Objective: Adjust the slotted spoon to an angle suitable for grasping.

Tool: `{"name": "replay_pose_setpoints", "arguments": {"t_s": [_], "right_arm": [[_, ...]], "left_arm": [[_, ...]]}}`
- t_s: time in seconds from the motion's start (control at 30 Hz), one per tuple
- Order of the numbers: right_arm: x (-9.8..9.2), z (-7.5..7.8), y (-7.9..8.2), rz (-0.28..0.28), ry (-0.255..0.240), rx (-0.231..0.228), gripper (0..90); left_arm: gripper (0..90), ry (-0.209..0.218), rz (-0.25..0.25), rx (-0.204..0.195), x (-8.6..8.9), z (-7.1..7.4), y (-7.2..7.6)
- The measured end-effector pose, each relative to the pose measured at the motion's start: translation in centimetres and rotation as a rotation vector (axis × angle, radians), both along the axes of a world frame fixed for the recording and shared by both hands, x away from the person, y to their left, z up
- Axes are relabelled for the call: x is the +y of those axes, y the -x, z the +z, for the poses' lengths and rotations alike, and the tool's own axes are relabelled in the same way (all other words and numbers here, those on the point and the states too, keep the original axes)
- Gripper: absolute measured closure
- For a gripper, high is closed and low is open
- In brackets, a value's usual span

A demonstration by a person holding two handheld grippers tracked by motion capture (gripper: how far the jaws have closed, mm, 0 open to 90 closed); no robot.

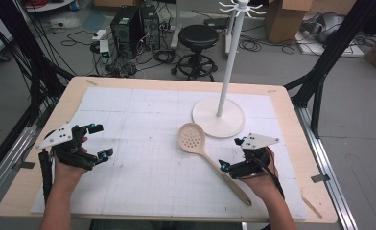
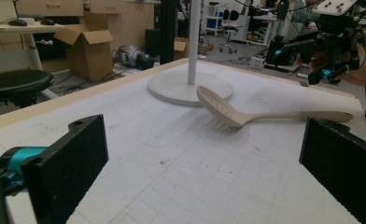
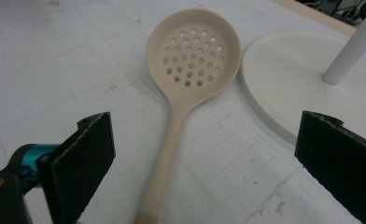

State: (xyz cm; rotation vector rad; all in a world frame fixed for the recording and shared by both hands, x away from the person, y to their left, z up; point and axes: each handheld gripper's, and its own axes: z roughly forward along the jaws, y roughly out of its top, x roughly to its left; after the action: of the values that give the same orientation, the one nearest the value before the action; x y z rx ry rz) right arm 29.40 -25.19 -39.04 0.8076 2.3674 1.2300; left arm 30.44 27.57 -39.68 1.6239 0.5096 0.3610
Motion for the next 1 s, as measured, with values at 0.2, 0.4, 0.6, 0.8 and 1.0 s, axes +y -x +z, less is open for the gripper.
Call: {"name": "replay_pose_setpoints", "arguments": {"t_s": [0.2, 0.4, 0.6, 0.8, 1.0], "right_arm": [[0.3, -0.3, -0.1, -0.010, 0.033, 0.044, 11.1], [0.7, -0.8, -0.2, 0.063, 0.088, 0.100, 27.0], [1.4, -1.5, -0.4, 0.081, 0.141, 0.160, 39.4], [1.8, -2.0, -0.5, 0.094, 0.199, 0.232, 48.2], [2.3, -2.4, -0.5, 0.104, 0.240, 0.259, 51.1]], "left_arm": [[1.7, -0.010, -0.005, 0.004, -0.2, -0.1, 0.0], [1.7, -0.011, -0.008, 0.004, -0.4, -0.1, -0.1], [1.7, -0.022, -0.009, 0.008, -0.4, -0.1, 0.0], [1.8, -0.027, -0.018, -0.001, -0.7, 0.2, 0.0], [1.7, -0.043, -0.018, 0.005, -0.8, 0.1, 0.0]]}}
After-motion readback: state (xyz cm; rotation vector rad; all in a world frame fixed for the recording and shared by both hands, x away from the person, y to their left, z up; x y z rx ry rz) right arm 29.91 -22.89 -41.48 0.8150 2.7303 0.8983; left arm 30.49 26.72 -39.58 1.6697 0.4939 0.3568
